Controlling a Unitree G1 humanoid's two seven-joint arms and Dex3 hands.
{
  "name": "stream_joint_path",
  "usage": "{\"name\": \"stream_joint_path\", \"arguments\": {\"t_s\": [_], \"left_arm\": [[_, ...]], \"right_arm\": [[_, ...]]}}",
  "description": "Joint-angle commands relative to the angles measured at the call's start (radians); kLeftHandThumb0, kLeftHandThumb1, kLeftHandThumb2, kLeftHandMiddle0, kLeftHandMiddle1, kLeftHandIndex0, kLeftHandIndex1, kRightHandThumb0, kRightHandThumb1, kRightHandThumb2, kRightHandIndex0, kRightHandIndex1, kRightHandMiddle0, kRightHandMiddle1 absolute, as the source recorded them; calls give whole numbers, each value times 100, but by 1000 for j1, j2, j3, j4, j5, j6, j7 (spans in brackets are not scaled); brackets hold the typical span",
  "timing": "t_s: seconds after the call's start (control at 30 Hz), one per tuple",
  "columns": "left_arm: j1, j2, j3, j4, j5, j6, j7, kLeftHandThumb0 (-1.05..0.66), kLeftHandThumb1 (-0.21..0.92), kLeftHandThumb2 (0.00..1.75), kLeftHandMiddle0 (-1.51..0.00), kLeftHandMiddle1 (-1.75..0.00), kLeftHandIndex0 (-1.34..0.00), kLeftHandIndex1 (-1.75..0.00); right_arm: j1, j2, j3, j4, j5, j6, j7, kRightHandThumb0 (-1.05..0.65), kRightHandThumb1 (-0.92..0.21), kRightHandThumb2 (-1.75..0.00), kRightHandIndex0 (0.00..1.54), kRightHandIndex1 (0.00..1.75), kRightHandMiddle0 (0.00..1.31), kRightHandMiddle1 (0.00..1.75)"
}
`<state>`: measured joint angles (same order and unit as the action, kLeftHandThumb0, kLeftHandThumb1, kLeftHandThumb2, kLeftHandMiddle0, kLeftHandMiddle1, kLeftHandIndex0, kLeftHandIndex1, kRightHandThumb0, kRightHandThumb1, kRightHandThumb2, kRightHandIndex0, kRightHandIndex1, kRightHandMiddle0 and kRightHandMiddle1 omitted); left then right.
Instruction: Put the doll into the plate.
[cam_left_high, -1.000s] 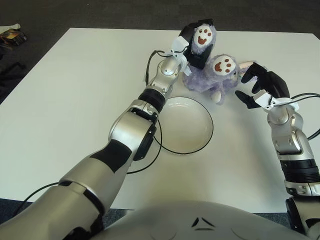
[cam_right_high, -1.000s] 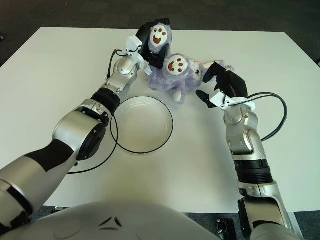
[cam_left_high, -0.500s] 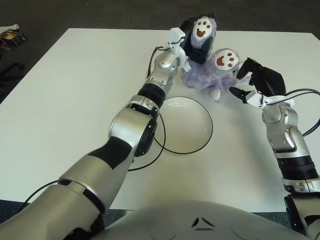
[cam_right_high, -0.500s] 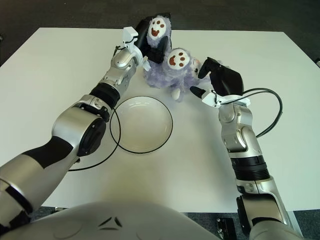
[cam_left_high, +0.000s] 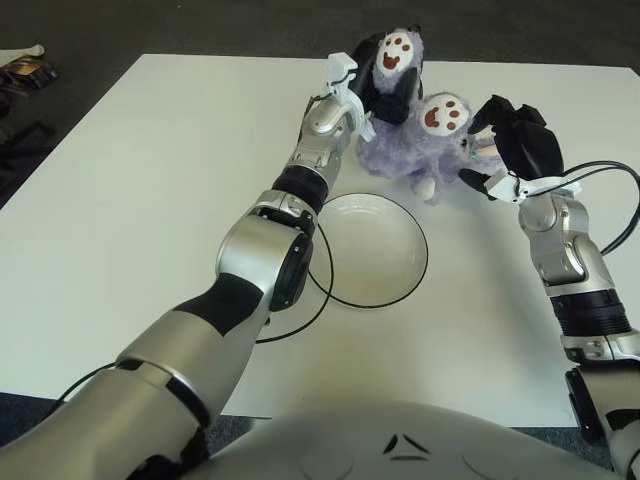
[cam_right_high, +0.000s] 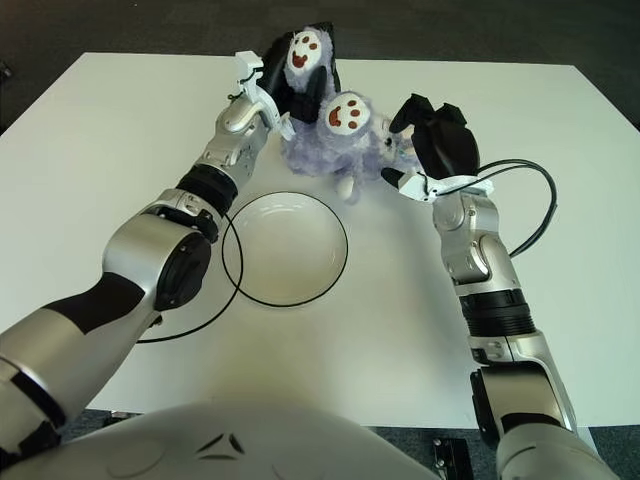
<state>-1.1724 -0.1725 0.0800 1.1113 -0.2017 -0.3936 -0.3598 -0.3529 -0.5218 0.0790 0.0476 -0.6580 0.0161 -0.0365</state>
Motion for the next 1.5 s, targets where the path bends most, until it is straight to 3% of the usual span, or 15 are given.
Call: {"name": "stream_joint_path", "arguments": {"t_s": [0.0, 0.07, 0.27, 0.6, 1.0, 1.17, 1.33, 1.47], "left_arm": [[-32, -62, 12, -6, -15, 2, -25, 54, 14, 153, -76, -175, -107, -175], [-31, -59, 15, -4, -19, -1, -39, 54, 14, 153, -76, -175, -107, -175], [-31, -56, 23, 4, -23, 5, -64, 54, 14, 153, -75, -175, -106, -175], [-32, -56, 29, 6, -17, 20, -70, 53, 15, 151, -74, -175, -104, -175], [-27, -67, 31, 5, -7, 29, -38, 53, 16, 151, -74, -175, -103, -175], [-24, -73, 35, 1, -15, 36, -37, 53, 16, 151, -74, -175, -102, -175], [-19, -78, 35, 0, -15, 32, -31, 53, 16, 150, -73, -175, -102, -175], [-18, -79, 35, -1, -15, 32, -29, 53, 17, 150, -73, -175, -102, -175]], "right_arm": [[-40, -32, 14, 3, -17, 5, 41, 22, 7, -157, 0, 63, 0, 123], [-57, -49, 29, -16, -39, 41, 97, 19, 6, -156, 0, 48, 0, 108], [-84, -71, 59, -80, -88, 154, 244, 16, 6, -153, 0, 36, 0, 86], [-115, -75, 80, -131, -133, 251, 353, -2, 4, -141, 0, 39, 0, 68], [-199, -99, 114, -192, -118, 352, 607, -25, -5, -122, 0, 38, 0, 37], [-229, -70, 91, -165, -65, 376, 622, -30, -5, -120, 0, 25, 0, 24], [-235, -47, 51, -125, 12, 353, 572, -48, -8, -112, 0, 5, 0, 11], [-241, -45, 41, -110, 52, 349, 565, -57, -10, -106, 0, 1, 0, 13]]}}
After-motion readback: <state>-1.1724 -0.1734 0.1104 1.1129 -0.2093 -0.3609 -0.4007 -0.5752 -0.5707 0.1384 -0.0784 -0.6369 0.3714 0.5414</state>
